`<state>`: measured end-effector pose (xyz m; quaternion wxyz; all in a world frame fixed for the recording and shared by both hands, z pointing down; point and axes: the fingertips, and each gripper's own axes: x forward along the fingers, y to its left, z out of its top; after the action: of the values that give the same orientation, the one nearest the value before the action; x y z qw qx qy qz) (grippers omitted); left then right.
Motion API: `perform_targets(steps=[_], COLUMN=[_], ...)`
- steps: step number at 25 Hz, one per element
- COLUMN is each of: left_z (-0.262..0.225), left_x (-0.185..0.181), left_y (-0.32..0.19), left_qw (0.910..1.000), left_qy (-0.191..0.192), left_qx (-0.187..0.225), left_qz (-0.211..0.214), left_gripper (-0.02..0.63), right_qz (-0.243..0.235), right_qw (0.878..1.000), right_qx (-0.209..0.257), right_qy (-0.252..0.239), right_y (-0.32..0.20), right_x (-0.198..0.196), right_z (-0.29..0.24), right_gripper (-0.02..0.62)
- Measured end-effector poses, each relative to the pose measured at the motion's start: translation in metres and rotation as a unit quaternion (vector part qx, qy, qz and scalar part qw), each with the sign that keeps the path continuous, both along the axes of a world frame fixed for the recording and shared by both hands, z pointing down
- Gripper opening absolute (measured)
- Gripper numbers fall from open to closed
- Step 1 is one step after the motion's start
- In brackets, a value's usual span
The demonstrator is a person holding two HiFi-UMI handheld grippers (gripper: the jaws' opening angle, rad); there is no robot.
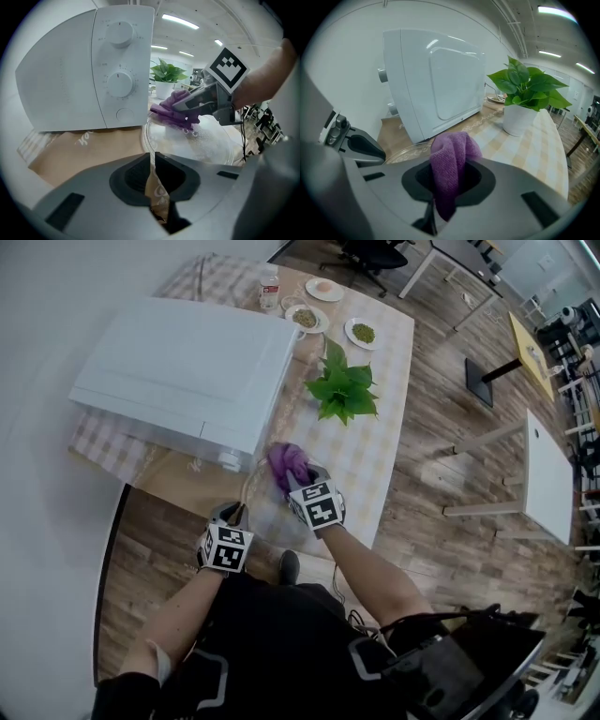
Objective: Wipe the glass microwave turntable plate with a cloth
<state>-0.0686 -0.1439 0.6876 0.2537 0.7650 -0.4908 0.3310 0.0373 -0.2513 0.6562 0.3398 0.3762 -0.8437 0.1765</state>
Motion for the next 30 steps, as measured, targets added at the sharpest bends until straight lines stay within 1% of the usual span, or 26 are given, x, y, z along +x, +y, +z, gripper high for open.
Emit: perform_targets(steps=[5,8,11,16,25,30], left_z=[0.003,0.003,0.003,0.002,0.002,0.001], left_x=[0.002,0.003,0.005,0.003,0.004,0.004], left_y=[0.003,0.002,0.002,0.002,0.003,0.002], left_qw=[0.9999,0.9999,0.9998,0.9999,0.9998,0.9995], left_qy=[-0.002,-0.009,-0.019,-0.012,-0.012,-0.019], left_qx=[-0.011,-0.005,0.003,0.006,0.016,0.023], left_qz=[-0.002,0.001,0.007,-0.005,-0.003,-0.002], left_gripper=[0.031,0.012,0.009,0.009,0.008,0.008], right_qz=[-0.002,0.011,0.023,0.041,0.067,0.083], right_qw=[1.000,1.000,1.000,0.999,0.998,0.996], right_qx=[-0.002,-0.006,-0.008,-0.015,-0.019,-0.023], right_qy=[0.011,0.011,0.010,0.012,0.014,0.013], right_y=[0.004,0.006,0.009,0.015,0.023,0.026], right_x=[0.013,0.023,0.035,0.053,0.082,0.093], right_z=[0.000,0.002,0.004,0.007,0.010,0.011], right_gripper=[0.064,0.064,0.066,0.067,0.071,0.071])
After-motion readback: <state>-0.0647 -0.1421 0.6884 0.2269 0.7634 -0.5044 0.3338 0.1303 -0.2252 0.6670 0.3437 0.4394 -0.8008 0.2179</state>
